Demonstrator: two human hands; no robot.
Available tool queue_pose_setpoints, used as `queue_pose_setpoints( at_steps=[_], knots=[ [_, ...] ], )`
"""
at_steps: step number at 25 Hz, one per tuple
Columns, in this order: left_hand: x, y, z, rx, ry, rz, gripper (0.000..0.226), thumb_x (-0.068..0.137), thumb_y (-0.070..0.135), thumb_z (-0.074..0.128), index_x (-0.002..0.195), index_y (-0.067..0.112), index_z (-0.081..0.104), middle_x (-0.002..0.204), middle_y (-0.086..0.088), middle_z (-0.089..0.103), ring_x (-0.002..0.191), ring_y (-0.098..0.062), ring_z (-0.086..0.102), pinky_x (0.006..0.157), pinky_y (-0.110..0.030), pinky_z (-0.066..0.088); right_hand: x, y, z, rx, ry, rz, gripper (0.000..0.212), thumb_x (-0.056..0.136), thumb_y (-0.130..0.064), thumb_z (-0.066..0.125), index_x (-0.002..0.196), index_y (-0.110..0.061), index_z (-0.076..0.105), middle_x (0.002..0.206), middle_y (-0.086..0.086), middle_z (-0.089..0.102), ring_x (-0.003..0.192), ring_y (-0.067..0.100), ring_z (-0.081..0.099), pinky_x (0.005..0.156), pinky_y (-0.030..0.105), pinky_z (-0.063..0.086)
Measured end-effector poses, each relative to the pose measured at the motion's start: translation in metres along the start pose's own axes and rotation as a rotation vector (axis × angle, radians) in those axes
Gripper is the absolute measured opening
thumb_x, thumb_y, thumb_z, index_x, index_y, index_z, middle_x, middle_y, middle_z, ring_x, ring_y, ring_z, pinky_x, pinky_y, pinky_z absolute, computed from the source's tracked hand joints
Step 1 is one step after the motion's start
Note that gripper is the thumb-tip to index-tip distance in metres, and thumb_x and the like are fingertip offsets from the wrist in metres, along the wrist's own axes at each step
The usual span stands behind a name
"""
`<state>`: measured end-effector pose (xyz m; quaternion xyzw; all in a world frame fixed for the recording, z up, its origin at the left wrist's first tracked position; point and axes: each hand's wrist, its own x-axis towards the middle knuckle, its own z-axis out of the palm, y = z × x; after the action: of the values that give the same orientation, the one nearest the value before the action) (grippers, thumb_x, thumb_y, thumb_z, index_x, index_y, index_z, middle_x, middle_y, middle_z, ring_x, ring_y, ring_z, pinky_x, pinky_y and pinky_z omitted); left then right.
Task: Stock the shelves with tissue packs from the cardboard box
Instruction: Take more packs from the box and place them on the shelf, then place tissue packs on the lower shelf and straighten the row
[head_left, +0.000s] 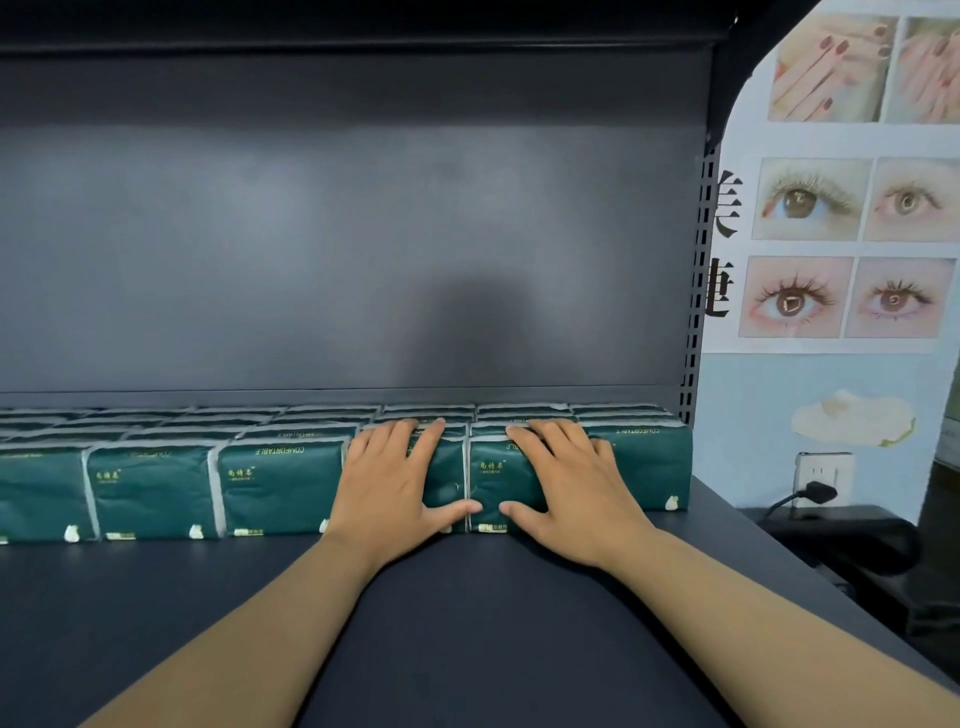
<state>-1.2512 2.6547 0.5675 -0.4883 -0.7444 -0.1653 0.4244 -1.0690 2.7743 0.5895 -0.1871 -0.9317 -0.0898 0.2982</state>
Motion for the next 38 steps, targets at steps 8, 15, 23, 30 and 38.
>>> queue_pose_setpoints(
  at_steps=[8,15,23,30,38],
  knots=[
    [-0.002,0.001,-0.003,-0.024,0.069,0.019,0.092,0.074,0.081,0.032,0.130,0.012,0.052,0.108,-0.008,0.059,0.104,-0.029,0.055,0.099,-0.042,0.031,-0.006,-0.002,0.000,-0.013,0.022,0.018,0.082,0.081,-0.063,0.047,0.147,-0.029,0.014,0.150,-0.002,0.023,0.137,0.018,0.017,0.106,0.040,0.027],
    [-0.036,0.005,-0.063,0.048,0.023,-0.050,0.087,0.073,0.076,0.034,0.128,0.012,0.055,0.120,-0.017,0.056,0.111,-0.035,0.053,0.093,-0.044,0.042,-0.042,-0.024,-0.036,-0.125,0.018,0.011,0.079,0.084,-0.060,0.046,0.147,-0.022,0.019,0.156,0.007,0.015,0.142,0.026,0.013,0.107,0.046,0.031],
    [-0.150,0.001,-0.185,0.019,-0.047,-0.229,0.083,0.080,0.072,0.032,0.131,0.011,0.051,0.123,-0.018,0.054,0.114,-0.034,0.050,0.089,-0.046,0.044,-0.137,-0.099,-0.117,0.000,0.000,-0.030,0.073,0.088,-0.062,0.041,0.147,-0.025,0.018,0.156,0.002,0.013,0.143,0.022,0.009,0.110,0.041,0.024],
    [-0.306,-0.067,-0.247,0.095,-0.172,-0.325,0.066,0.083,0.056,0.055,0.127,0.006,0.055,0.120,-0.021,0.056,0.108,-0.036,0.056,0.082,-0.048,0.051,-0.180,-0.194,-0.138,0.052,-0.015,-0.044,0.069,0.088,-0.056,0.045,0.145,-0.022,0.027,0.150,0.003,0.026,0.139,0.021,0.019,0.108,0.041,0.031],
    [-0.506,-0.201,-0.290,0.135,-0.508,-0.290,0.073,0.061,0.050,0.082,0.119,0.010,0.064,0.113,-0.016,0.064,0.100,-0.032,0.064,0.075,-0.043,0.055,-0.240,-0.373,-0.047,0.074,-0.148,0.100,0.066,0.090,-0.051,0.047,0.145,-0.020,0.028,0.151,0.005,0.027,0.138,0.023,0.021,0.105,0.042,0.035]
  ],
)
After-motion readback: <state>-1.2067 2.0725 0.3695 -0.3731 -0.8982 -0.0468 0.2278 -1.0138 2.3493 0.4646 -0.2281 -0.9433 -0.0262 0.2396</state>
